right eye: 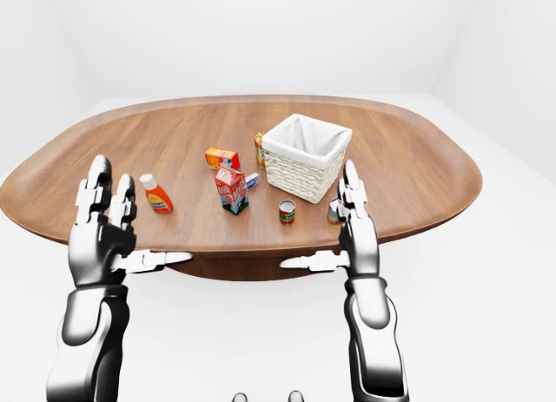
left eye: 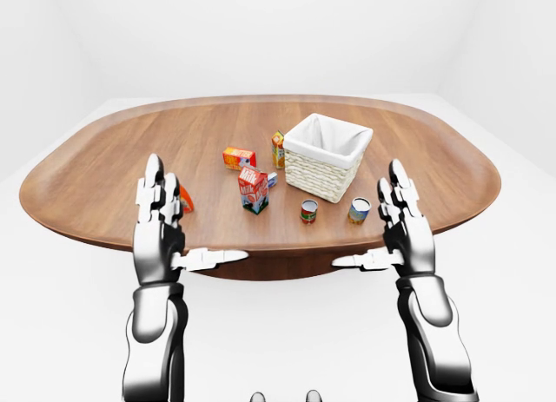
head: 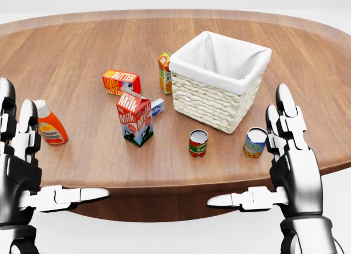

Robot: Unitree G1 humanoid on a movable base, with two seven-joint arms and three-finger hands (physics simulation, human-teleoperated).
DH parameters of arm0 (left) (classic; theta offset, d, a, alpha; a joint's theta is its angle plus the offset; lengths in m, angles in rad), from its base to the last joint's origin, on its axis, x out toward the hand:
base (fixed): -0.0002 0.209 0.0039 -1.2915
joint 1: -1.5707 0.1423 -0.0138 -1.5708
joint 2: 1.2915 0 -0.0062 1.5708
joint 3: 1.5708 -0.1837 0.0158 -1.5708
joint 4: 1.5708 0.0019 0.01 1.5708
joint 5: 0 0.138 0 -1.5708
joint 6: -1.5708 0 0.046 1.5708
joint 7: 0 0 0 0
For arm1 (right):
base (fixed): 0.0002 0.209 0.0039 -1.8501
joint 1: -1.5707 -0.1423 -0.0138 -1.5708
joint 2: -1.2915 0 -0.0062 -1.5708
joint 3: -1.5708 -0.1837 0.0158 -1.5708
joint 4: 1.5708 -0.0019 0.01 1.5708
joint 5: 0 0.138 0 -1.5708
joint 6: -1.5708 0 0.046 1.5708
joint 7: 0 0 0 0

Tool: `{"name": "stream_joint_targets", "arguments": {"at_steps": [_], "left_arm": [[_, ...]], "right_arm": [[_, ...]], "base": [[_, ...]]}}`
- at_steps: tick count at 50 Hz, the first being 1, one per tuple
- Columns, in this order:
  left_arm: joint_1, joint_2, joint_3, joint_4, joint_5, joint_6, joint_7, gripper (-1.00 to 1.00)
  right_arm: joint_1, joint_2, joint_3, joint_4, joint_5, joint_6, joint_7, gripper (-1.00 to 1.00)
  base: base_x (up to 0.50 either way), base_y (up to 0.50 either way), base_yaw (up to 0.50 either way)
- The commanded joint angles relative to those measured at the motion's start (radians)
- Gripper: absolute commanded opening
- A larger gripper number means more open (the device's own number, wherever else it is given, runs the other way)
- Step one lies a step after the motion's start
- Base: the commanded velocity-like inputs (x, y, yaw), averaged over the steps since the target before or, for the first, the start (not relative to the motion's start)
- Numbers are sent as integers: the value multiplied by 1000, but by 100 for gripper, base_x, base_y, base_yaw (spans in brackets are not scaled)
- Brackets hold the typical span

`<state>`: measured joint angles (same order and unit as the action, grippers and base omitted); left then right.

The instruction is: Pick up the alphabet soup, and put it in the basket.

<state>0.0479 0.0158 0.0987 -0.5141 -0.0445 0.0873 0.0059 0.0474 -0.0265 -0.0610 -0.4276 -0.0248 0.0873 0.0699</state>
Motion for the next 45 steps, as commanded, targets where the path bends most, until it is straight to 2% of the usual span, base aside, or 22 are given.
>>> {"name": "stream_joint_targets", "arguments": {"at_steps": [1, 9, 36, 45], "left_arm": [[5, -2, 15, -57, -17, 0, 14, 100], [3, 1, 13, -33, -14, 0, 14, 100], [-2, 3, 17, -13, -28, 0, 16, 100], [1, 2, 16, -17, -26, 0, 15, 100]], "right_arm": [[14, 3, 5, -84, -22, 0, 13, 100], [12, 1, 2, -68, -24, 0, 20, 100], [16, 4, 8, -66, -35, 0, 24, 100], [19, 4, 14, -64, -41, 0, 26, 100]], "base": [[0, 0, 0], [0, -17, 0], [0, -38, 0], [0, -15, 0]]}}
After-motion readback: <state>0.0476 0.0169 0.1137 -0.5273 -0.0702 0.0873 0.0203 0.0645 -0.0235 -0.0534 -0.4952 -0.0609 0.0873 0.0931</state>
